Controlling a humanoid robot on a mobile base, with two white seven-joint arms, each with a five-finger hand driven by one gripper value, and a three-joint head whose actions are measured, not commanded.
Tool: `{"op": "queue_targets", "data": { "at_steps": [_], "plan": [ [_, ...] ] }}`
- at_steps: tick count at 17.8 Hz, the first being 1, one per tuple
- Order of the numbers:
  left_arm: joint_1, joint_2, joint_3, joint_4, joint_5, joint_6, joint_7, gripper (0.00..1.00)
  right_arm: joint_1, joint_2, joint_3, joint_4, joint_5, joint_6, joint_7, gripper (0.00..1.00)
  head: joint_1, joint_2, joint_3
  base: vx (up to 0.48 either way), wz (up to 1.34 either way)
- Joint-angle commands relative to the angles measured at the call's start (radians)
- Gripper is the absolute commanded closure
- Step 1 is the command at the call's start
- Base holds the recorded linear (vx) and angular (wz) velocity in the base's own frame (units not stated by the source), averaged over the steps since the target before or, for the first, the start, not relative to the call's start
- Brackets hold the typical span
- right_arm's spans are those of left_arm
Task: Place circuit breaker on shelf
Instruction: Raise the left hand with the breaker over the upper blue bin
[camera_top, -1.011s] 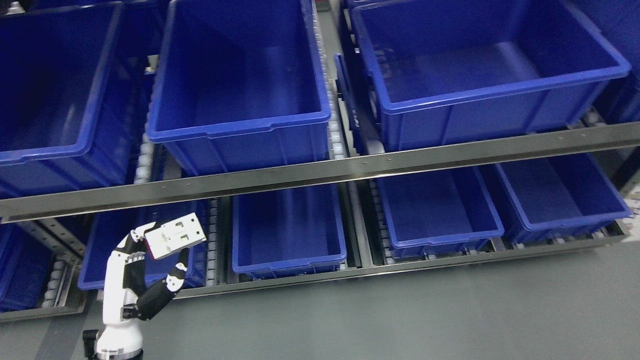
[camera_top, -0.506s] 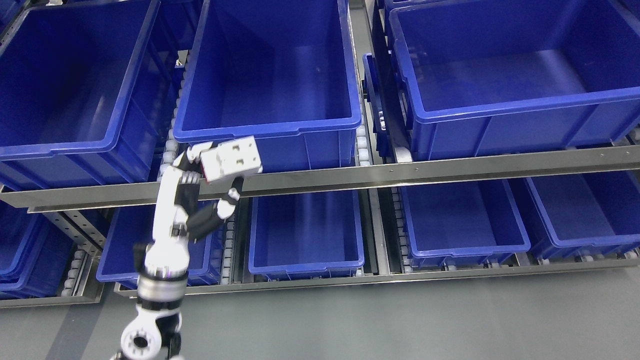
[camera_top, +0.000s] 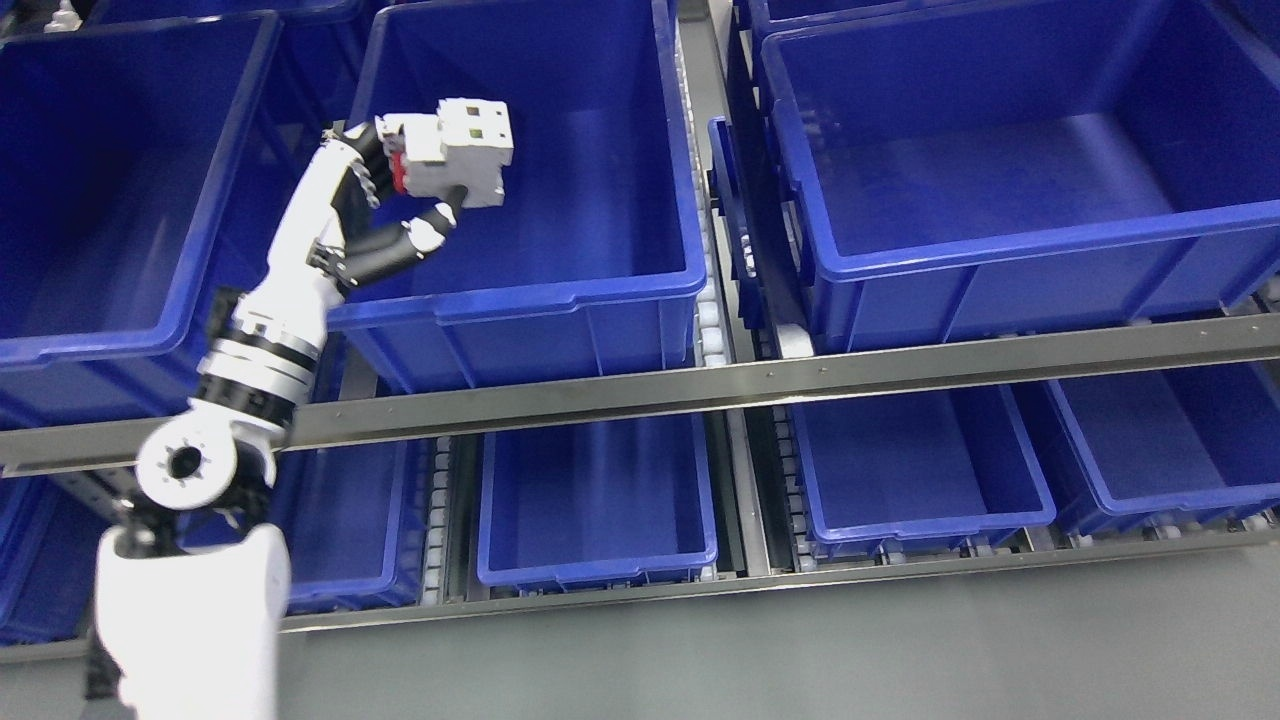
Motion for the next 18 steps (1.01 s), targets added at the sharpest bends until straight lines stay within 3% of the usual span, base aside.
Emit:
{"op": "queue_targets", "data": {
  "at_steps": [1, 7, 13, 14, 16, 18],
  "plan": [
    [-0.245, 0.311, -0.099, 0.363, -0.190, 0.008, -0.070, 0.91, 0.016, -0.017, 0.000, 0.000, 0.001, -0.052, -0.001, 0.00, 0.0000, 0.000, 0.000, 0.118, -0.15],
    [-0.379, 0.290, -0.262, 0.707, -0.321, -0.055, -0.106, 0.90, 0.016, -0.017, 0.000, 0.000, 0.001, -0.052, -0.001, 0.00, 0.0000, 0.000, 0.000, 0.115, -0.18],
    [-0.376, 0.307, -0.208, 0.735, -0.324, -0.067, -0.093, 0.89, 0.016, -0.017, 0.000, 0.000, 0.001, -0.052, -0.001, 0.00, 0.0000, 0.000, 0.000, 0.062, -0.13],
    [-0.375, 0.301, -0.202, 0.735, -0.324, -0.066, -0.089, 0.85, 0.016, -0.017, 0.000, 0.000, -0.001, -0.052, -0.001, 0.00, 0.0000, 0.000, 0.000, 0.055, -0.10],
    [-0.362, 0.291, -0.182, 0.735, -0.324, -0.060, -0.049, 0.60, 0.016, -0.017, 0.000, 0.000, 0.001, -0.052, -0.001, 0.00, 0.0000, 0.000, 0.000, 0.031, -0.07],
    [-0.356, 0.285, -0.177, 0.735, -0.324, -0.060, 0.011, 0.44, 0.016, -0.017, 0.000, 0.000, -0.001, -0.052, -0.001, 0.00, 0.0000, 0.000, 0.000, 0.034, -0.06]
  ]
}}
